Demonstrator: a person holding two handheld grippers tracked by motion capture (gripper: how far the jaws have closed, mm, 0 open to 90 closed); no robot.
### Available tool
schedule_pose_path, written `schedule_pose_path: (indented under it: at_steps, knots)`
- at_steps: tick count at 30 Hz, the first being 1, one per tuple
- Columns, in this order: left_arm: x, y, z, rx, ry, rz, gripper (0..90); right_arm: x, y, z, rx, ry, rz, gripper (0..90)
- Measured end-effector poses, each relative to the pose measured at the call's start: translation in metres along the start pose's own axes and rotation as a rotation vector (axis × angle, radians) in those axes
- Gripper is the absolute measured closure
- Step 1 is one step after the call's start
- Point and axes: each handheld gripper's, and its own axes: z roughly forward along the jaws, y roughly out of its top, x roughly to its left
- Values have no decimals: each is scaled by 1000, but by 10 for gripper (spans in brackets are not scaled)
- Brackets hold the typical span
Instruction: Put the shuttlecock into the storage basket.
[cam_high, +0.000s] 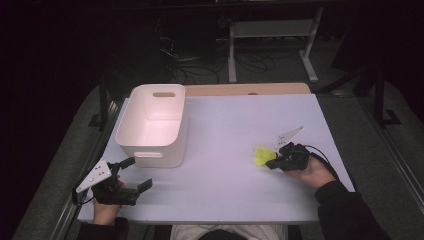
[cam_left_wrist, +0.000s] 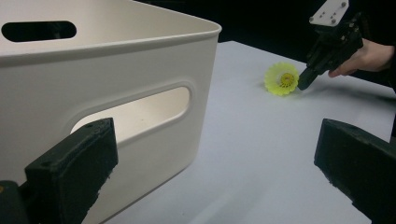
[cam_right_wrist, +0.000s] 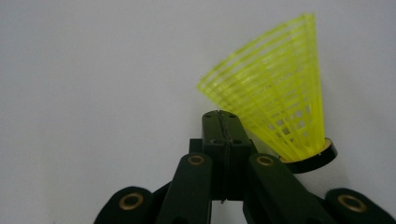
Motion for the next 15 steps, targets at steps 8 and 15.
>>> schedule_pose_path:
  at_steps: [8,15]
  knots:
    - [0,0,0,0,-2,0,0,-6,3,3,-1,-11,9,888]
    - [0,0,0,0,-2,0,0,-10,0,-2,-31,-19,27,888]
